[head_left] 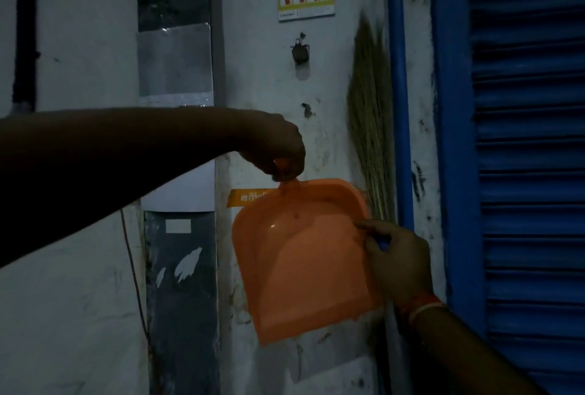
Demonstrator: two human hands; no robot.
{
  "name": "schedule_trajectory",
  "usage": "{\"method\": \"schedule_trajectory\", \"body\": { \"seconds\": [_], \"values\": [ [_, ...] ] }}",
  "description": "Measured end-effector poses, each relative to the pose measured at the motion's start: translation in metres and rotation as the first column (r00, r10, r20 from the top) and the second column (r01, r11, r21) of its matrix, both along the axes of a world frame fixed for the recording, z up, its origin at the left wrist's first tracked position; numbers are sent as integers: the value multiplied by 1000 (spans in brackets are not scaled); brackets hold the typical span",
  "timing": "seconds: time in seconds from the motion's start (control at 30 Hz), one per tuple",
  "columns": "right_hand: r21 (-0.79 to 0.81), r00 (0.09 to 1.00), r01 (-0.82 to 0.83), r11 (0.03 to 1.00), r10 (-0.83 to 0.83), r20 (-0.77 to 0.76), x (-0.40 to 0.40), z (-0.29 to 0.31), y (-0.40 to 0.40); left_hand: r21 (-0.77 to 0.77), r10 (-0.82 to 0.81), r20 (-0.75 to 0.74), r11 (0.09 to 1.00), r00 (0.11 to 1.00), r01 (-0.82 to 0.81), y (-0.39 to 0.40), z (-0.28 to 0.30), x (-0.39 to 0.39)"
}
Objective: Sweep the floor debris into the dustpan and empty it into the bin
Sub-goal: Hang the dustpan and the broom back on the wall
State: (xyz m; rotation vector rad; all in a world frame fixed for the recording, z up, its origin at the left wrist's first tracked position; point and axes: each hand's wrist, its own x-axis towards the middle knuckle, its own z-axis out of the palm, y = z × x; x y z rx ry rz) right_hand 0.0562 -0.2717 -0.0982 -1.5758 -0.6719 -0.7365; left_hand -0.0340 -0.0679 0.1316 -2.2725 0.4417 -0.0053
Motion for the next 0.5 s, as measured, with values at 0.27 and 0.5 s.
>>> {"method": "schedule_trajectory", "body": {
  "seconds": [0.27,0.5],
  "values": [
    [9,991,132,991,-132,-21,5,4,0,-436,-128,521,810,844,393,16,-11,-4],
    [10,989,146,989,-146,-27,0,9,5,-967,110,231,-85,967,241,22,-21,-15]
  ]
}}
